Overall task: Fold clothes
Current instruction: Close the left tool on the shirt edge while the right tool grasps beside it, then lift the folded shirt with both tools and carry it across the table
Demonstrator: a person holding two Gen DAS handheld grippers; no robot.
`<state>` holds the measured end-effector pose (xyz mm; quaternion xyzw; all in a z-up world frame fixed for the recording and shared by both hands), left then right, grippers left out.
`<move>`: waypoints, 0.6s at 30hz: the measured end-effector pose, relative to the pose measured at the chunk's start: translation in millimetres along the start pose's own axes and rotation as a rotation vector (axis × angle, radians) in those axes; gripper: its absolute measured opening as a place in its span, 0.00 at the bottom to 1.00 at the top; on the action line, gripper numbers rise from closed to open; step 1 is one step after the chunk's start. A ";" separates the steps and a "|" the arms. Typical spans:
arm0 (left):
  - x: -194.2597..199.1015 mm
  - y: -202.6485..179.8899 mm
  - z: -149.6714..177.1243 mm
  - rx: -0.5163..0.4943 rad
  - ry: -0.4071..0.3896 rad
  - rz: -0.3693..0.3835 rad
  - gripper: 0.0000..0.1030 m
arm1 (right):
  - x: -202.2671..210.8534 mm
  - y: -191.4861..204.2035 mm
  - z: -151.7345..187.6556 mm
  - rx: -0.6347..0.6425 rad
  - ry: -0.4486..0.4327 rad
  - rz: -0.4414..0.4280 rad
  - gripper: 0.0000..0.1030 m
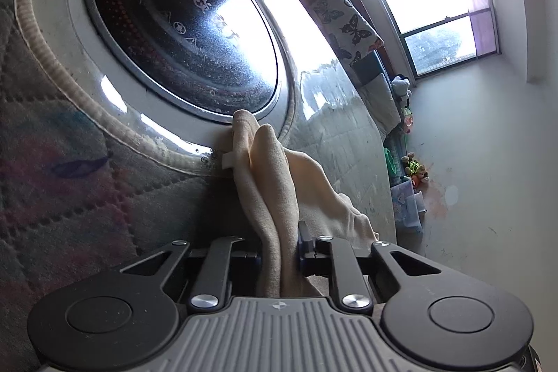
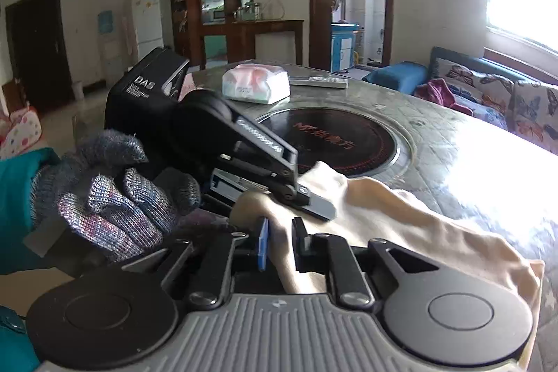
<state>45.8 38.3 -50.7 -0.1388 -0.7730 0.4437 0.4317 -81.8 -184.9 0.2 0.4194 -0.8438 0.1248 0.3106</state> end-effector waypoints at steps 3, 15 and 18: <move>0.2 -2.1 1.5 -0.031 -0.003 -0.013 0.18 | 14.4 -23.9 8.9 -0.070 -0.006 0.063 0.19; 2.6 -18.4 14.4 -0.157 -0.029 -0.103 0.18 | 31.9 -175.2 56.4 -0.396 -0.010 0.368 0.38; 2.4 -21.6 17.2 -0.183 -0.032 -0.124 0.18 | 29.0 -191.4 67.3 -0.448 -0.009 0.363 0.42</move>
Point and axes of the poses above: each gripper's, at about its wrist camera, not at the fingertips, and x roughly against the way its jaws point, y to its left, z to its underside, the point moved 7 cm from there along -x, roughly the way its jaws point, and after that the axes turned 5 degrees about y, right-handed, at the moved point
